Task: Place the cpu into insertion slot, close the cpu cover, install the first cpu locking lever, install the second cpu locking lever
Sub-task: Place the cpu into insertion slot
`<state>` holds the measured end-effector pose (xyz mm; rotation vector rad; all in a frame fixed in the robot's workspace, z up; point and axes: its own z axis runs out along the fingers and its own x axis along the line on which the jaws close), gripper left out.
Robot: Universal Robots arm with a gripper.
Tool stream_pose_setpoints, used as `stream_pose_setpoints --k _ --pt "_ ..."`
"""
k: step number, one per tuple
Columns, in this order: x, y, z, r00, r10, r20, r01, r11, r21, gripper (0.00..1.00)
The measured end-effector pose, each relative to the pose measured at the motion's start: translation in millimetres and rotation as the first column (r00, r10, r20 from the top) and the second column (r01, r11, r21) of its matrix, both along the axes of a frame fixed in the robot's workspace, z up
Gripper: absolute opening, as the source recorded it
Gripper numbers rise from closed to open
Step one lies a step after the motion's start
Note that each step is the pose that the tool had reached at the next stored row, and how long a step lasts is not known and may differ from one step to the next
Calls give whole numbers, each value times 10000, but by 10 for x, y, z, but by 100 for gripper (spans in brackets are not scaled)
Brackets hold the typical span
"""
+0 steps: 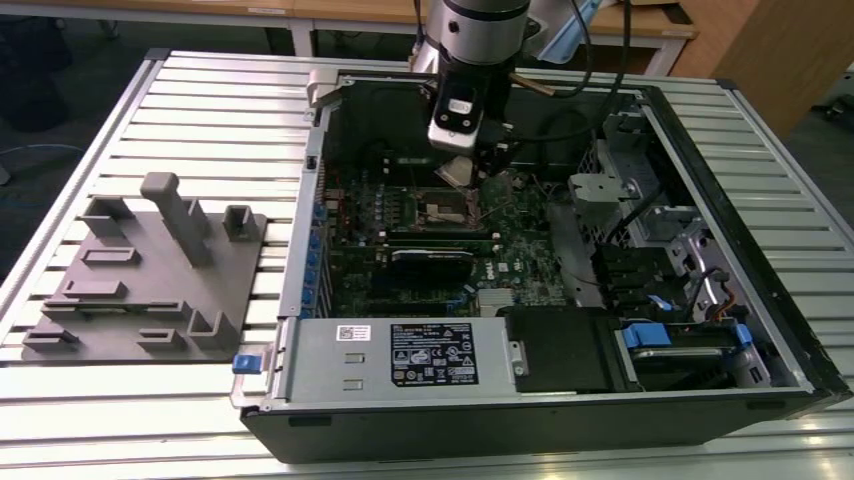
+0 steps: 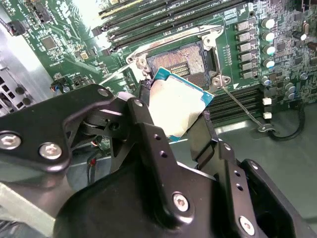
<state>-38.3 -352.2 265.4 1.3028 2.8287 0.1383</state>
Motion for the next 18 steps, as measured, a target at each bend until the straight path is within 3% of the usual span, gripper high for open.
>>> stream_pose_setpoints --k 4,18 --pt "0 0 0 9999 -165 0 165 9999 0 54" --pt "0 0 0 9998 -189 0 189 9998 0 54"
